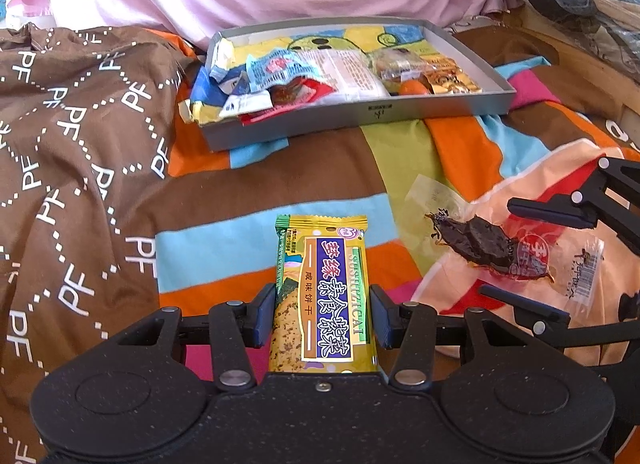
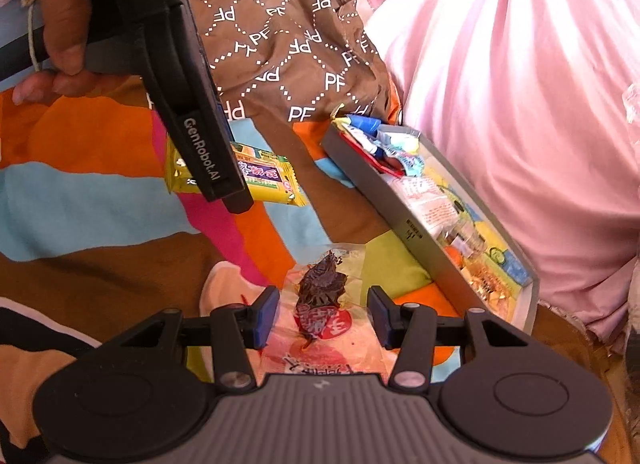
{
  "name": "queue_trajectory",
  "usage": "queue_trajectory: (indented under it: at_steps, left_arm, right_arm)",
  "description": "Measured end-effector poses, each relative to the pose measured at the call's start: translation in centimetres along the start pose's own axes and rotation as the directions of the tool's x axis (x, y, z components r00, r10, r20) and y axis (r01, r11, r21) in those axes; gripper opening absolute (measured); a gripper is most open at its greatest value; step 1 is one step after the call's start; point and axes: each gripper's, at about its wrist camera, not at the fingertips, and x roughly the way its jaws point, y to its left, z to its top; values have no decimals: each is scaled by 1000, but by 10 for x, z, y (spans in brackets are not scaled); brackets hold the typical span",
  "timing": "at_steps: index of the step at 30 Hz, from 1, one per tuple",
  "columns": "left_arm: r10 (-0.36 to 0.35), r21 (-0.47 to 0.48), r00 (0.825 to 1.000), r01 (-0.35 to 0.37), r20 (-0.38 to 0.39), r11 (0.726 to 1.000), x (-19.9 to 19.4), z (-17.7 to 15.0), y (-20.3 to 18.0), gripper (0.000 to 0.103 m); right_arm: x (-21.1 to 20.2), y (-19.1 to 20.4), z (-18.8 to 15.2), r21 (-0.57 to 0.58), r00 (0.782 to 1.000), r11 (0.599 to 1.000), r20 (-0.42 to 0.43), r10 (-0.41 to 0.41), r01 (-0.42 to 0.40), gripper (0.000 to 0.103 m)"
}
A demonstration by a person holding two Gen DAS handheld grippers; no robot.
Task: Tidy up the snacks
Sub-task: 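Carry the cracker packet and jerky packet over the grey tray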
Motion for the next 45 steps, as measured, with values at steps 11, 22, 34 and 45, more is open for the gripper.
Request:
queue_trajectory:
  at_steps: [11,22,34,45]
  left_arm:
    - [4,-20,996,-2,92,1000,-9,30,2,50]
    - [-3,-37,975,11,222,999,-18,72,0,50]
    - [13,-37,942,-1,336,999,-2,128,-14,50]
    - [86,-156,932,-32,352,987,50,174,-20,50]
  right_arm:
    - [5,-17,7,-51,991,991,57,-118,121,52]
    - [19,-39,12,-94,965,963,98,-244,253,53]
    - [53,-93,27,-44,909,910,94,-407,412,53]
    - [103,-138,23,-33,863,863,3,-505,505,53]
